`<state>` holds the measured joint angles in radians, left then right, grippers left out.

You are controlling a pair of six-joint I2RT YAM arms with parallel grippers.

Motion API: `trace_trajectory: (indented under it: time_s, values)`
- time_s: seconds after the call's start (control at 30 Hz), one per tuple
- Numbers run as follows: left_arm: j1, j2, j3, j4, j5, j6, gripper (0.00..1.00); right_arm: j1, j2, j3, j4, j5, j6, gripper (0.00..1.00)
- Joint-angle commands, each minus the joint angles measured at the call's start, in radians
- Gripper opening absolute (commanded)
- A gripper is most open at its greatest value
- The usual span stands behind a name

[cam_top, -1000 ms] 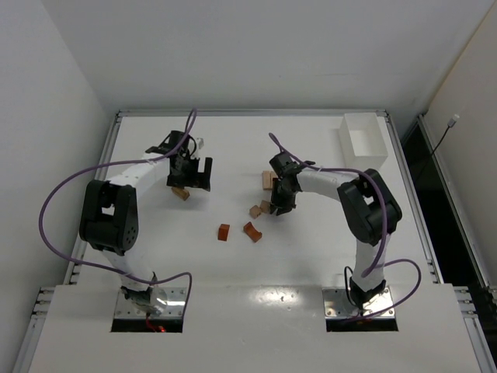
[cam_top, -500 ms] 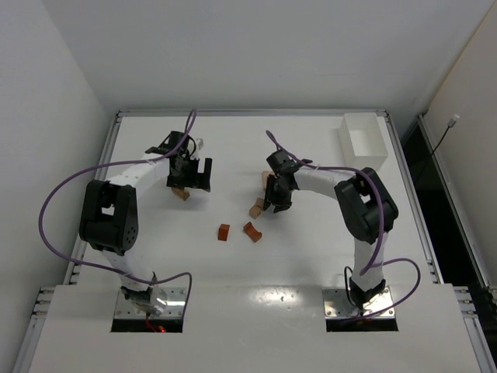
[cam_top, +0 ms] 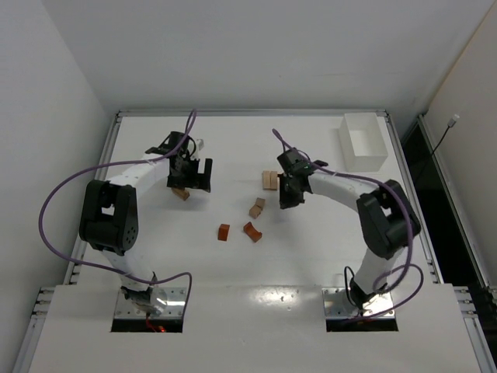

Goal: Build the wood block tower

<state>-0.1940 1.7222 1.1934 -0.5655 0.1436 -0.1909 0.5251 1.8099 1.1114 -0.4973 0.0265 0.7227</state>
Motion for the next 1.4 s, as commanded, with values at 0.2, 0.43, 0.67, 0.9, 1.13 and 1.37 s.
trace_trajectory:
  time_s: [0.2, 0.43, 0.67, 0.9, 1.13, 1.37]
  values:
    - [0.016, -0.03, 0.006, 0.004, 0.057, 0.067, 0.99, -0.105, -0.267, 0.002, 0.002, -0.38, -0.867, 0.0]
    - [0.016, -0.032, 0.017, 0.004, 0.151, 0.087, 0.99, -0.028, -0.147, 0.233, -0.216, -0.696, -1.249, 0.62]
    - [0.016, -0.009, 0.052, -0.007, 0.142, 0.087, 0.99, 0.1, -0.032, 0.314, -0.189, -0.496, -1.171, 0.91]
    - [0.016, -0.009, 0.043, -0.016, 0.131, 0.087, 0.99, 0.171, 0.055, 0.326, -0.145, -0.228, -1.157, 0.98]
    - [0.016, 0.028, 0.061, -0.025, 0.151, 0.087, 0.99, 0.162, 0.143, 0.393, -0.182, -0.122, -1.086, 1.0]
    - [0.016, 0.062, 0.095, -0.034, 0.151, 0.087, 0.99, 0.162, 0.187, 0.442, -0.202, -0.112, -1.002, 1.0]
